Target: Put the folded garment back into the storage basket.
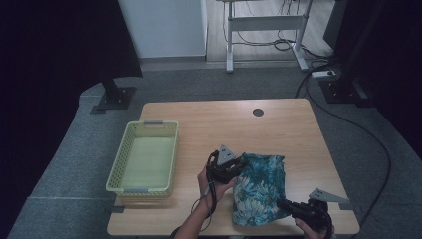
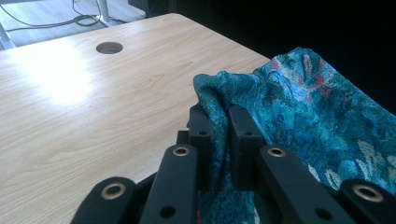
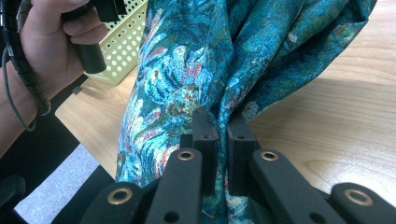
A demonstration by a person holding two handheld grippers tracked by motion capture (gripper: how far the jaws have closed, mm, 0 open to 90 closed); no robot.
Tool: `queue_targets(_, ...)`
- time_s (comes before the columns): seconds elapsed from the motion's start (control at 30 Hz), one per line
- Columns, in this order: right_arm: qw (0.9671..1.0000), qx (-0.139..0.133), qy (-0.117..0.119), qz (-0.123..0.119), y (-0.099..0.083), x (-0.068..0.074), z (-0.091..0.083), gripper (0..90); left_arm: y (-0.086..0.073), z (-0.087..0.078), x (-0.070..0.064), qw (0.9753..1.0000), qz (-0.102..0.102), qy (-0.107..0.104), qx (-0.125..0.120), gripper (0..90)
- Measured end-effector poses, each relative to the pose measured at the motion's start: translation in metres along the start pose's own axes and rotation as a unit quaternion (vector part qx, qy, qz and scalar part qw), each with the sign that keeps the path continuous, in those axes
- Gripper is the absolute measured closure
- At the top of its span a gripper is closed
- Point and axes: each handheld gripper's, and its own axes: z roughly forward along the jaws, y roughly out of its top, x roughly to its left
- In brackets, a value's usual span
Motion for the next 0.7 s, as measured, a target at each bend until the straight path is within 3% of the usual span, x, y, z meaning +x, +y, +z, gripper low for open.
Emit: queue_targets(0.7, 0.9998, -0.011, 0.006, -0.015, 0.011, 0.012, -0.001, 84.1, 0.005, -0.009, 0.005, 1.0000, -0.002, 0.005, -0.006, 81.7)
